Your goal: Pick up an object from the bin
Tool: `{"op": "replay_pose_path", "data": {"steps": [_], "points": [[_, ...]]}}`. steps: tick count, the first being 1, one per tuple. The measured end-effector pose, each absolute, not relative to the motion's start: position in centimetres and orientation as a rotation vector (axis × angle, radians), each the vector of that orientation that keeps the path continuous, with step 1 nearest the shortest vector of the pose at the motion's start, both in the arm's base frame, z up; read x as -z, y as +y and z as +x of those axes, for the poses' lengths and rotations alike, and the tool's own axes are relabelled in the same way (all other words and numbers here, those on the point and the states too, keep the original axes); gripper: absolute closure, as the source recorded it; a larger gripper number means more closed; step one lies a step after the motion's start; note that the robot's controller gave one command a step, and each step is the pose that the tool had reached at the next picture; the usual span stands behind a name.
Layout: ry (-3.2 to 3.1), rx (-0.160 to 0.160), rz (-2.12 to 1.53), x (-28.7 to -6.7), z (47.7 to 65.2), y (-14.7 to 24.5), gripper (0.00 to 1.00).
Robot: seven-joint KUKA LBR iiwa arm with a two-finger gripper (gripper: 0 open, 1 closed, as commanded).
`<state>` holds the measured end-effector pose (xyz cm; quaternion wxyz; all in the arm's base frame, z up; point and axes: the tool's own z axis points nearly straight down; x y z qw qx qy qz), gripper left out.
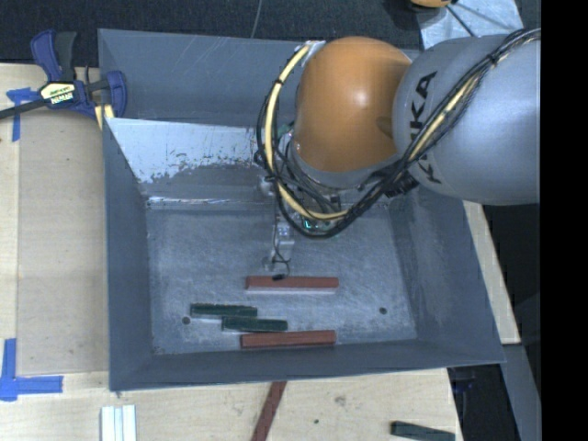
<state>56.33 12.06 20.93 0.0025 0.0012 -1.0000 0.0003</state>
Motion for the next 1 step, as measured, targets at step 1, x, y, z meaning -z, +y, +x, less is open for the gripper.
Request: {"op": "replay_pose_path", "data": {"steps": [1], "points": [[-3.145, 0.002, 0.000, -21.38, 56.49, 12.05, 0.00]]}}
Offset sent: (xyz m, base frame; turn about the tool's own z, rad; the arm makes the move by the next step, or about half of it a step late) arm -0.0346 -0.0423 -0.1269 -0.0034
